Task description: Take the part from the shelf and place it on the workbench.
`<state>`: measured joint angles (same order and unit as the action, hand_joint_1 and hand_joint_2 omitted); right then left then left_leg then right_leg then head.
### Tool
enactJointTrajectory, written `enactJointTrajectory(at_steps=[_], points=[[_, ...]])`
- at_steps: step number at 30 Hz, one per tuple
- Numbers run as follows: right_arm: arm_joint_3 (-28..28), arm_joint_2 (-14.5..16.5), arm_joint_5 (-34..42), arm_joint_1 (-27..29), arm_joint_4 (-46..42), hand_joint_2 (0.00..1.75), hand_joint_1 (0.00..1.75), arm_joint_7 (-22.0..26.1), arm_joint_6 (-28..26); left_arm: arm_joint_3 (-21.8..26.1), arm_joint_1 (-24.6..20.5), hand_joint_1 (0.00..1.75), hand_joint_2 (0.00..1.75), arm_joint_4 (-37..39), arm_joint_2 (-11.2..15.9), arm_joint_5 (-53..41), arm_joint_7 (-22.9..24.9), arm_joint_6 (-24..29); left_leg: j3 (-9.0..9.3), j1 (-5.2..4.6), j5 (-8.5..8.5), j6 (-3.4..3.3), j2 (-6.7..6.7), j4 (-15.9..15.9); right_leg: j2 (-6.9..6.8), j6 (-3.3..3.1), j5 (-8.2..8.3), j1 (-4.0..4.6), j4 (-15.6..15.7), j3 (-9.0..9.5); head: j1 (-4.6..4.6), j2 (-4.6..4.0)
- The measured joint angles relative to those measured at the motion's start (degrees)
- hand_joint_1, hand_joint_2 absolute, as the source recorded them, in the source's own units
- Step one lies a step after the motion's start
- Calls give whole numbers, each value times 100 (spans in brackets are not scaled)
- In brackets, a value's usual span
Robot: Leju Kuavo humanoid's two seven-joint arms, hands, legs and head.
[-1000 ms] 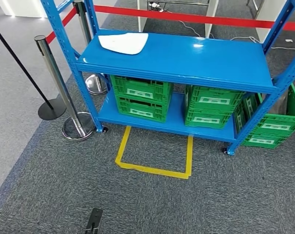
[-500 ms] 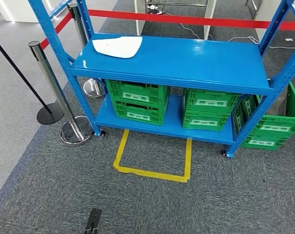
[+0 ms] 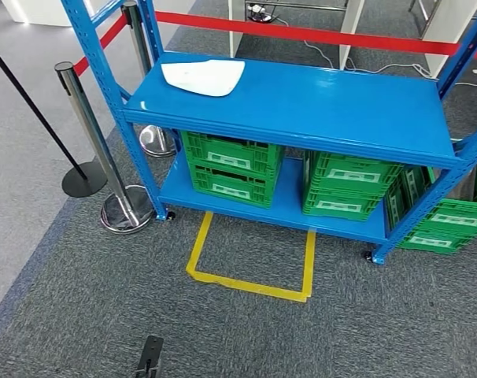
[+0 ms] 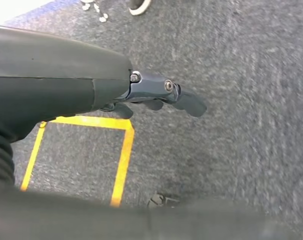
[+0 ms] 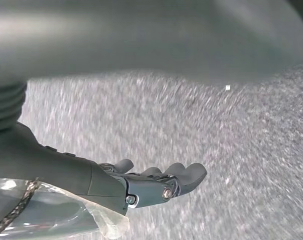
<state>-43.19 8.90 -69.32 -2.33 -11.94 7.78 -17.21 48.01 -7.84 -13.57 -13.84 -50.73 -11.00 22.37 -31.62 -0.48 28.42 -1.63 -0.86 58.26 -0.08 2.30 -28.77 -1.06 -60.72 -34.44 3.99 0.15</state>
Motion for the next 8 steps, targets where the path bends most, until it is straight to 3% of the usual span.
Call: enactJointTrajectory(at_steps=[2,5,6,7,8], points=[[-99,-1,352,8,3,175,0,-86,255,-64,9,0,175,-2,26,103,64,-169,4,-24,34,23,-1,25,12,-44,21,2,178,101,9,0],[-108,-16,834,71,-2,175,0,-150,471,-279,80,0,175,-8,104,355,154,-362,23,-26,37,-55,1,13,18,-63,27,6,196,111,22,0],[-88,-24,967,83,-8,175,0,-157,507,-360,109,0,131,-9,127,451,175,-407,31,-25,38,-64,2,3,20,-72,21,10,196,113,23,0],[-55,-32,1097,93,-16,131,0,-163,540,-441,137,0,87,-11,158,552,195,-450,39,-24,37,-63,2,-10,21,-82,14,14,196,115,23,0],[-38,-36,1168,97,-21,116,0,-166,556,-483,150,0,58,-12,171,606,203,-472,43,-23,37,-62,2,-16,22,-87,11,15,196,116,24,0]])
